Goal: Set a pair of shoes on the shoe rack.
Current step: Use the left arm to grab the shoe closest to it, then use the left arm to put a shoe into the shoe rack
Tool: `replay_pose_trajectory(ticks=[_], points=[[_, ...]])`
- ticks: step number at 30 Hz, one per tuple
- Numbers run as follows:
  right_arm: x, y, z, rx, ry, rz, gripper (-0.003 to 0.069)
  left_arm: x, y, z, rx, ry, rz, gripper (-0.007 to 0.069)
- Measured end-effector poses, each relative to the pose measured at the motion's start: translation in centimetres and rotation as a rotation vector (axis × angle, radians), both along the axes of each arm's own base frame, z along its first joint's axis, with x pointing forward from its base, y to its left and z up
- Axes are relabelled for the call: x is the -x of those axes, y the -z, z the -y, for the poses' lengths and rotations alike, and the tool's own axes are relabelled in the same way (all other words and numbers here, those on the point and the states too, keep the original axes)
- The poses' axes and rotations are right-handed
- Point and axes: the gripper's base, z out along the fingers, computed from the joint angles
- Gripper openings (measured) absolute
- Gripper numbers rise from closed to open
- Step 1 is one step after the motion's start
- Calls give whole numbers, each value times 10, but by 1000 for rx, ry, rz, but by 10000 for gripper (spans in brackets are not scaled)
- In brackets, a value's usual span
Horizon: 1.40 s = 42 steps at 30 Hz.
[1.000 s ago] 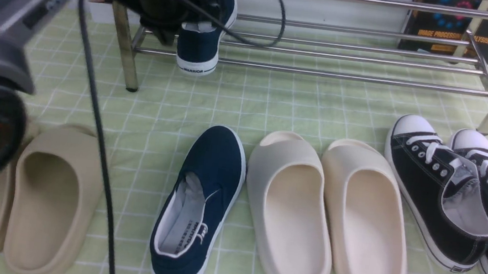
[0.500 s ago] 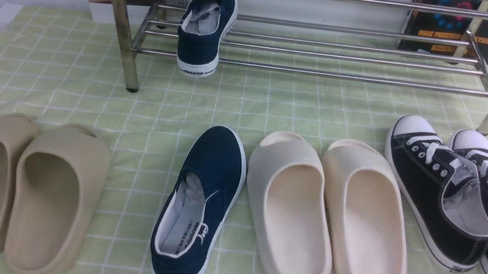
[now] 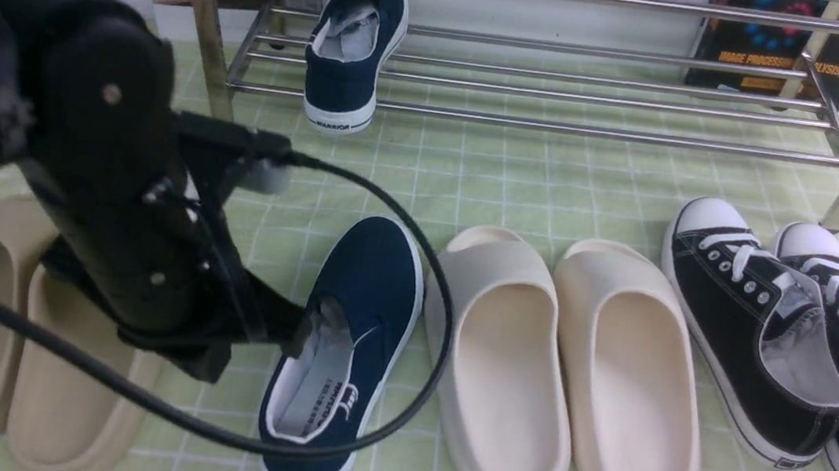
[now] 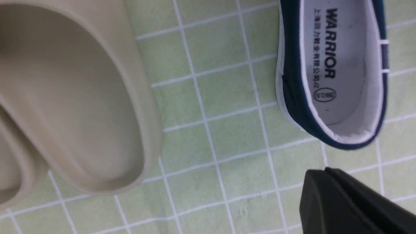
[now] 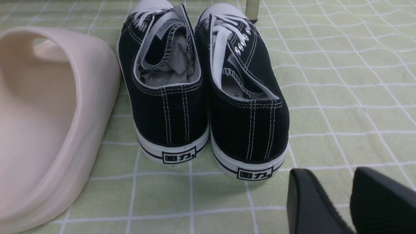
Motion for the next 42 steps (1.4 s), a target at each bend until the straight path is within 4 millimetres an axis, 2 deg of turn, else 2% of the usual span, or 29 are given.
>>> replay_pose_trajectory(ticks=[5,6,7,12,15,16,18,20,25,27,28,30,33,35,37,39,40,42], points=[[0,0,0,0,0,0,239,-14,17,9,16,-5,3,31],[0,0,0,0,0,0,239,-18,22,12,31,-13,5,79],[0,0,0,0,0,0,239,-19,22,13,33,-13,6,85],[0,0,0,0,0,0,239,-32,41,21,50,-47,3,305],[0,0,0,0,0,0,239,-36,50,23,39,-51,-16,372],[0,0,0,0,0,0,239,-40,61,25,22,-61,-42,394],[0,0,0,0,0,0,239,-42,70,26,8,-73,-66,391],[0,0,0,0,0,0,239,-44,79,27,-6,-84,-91,357],[0,0,0,0,0,0,239,-47,87,28,-16,-90,-109,132],[0,0,0,0,0,0,239,-48,84,29,-10,-92,-101,15],[0,0,0,0,0,0,239,-48,82,29,-11,-92,-102,-3],[0,0,0,0,0,0,239,-49,74,29,-5,-91,-93,-2],[0,0,0,0,0,0,239,-49,47,30,16,-89,-61,-1],[0,0,0,0,0,0,239,-49,36,30,25,-88,-47,-1],[0,0,0,0,0,0,239,-47,6,29,59,-86,-4,-1],[0,0,0,0,0,0,239,-48,-10,30,88,-86,30,-1],[0,0,0,0,0,0,239,-49,-27,31,123,-87,73,-1],[0,0,0,0,0,0,239,-56,-44,30,174,-107,116,-1]])
